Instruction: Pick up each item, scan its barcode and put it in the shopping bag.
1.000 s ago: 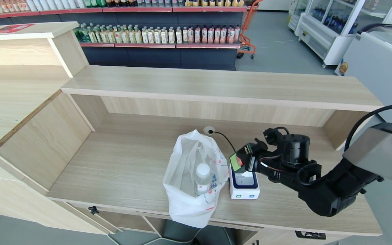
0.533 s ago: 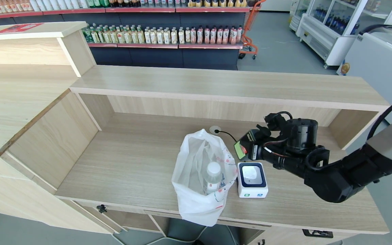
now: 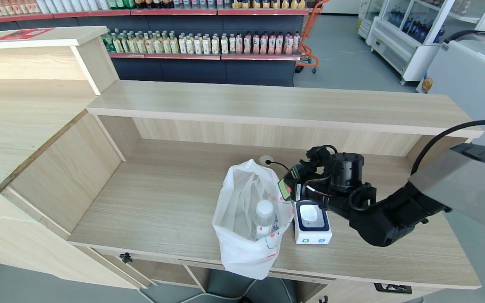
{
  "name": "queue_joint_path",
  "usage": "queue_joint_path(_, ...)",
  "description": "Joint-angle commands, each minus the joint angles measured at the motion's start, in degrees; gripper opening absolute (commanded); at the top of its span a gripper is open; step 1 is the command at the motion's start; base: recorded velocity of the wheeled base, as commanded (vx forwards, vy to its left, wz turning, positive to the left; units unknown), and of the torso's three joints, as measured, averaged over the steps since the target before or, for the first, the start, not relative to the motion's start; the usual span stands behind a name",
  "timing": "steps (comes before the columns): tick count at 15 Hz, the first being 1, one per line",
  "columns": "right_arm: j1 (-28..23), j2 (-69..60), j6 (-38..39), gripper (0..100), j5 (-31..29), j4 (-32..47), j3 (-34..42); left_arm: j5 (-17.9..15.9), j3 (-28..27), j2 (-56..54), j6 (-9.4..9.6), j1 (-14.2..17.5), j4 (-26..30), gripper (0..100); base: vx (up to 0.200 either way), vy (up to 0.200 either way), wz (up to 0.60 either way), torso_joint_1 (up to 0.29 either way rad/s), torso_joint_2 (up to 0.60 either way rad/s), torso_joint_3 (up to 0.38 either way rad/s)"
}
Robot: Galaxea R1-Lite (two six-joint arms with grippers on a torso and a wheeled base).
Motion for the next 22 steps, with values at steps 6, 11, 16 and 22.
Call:
queue_joint_path(6, 3.3, 6.4, -3.3, 0, 1.7, -0.1, -3.4, 0.0, 0.0, 0.0, 0.00, 0.0, 0.0, 0, 0.000, 0.000, 0.00, 0.000, 0.00, 0.000)
queue_joint_path(11, 3.4, 11.9, -9.5, 0, 1.3, -0.6, -6.1, 0.0, 0.0, 0.0, 0.00, 0.0, 0.0, 0, 0.000, 0.000, 0.00, 0.000, 0.00, 0.000)
queue_joint_path(16, 4.0, 13.8, -13.6, 0, 1.2, -0.4, -6.8, 0.0, 0.0, 0.0, 0.00, 0.0, 0.0, 0, 0.000, 0.000, 0.00, 0.000, 0.00, 0.000)
queue_joint_path(22, 3.4, 13.8, -15.8, 0, -1.9, -0.1, -7.5, -0.1, 0.0, 0.0, 0.00, 0.0, 0.0, 0, 0.000, 0.000, 0.00, 0.000, 0.00, 0.000)
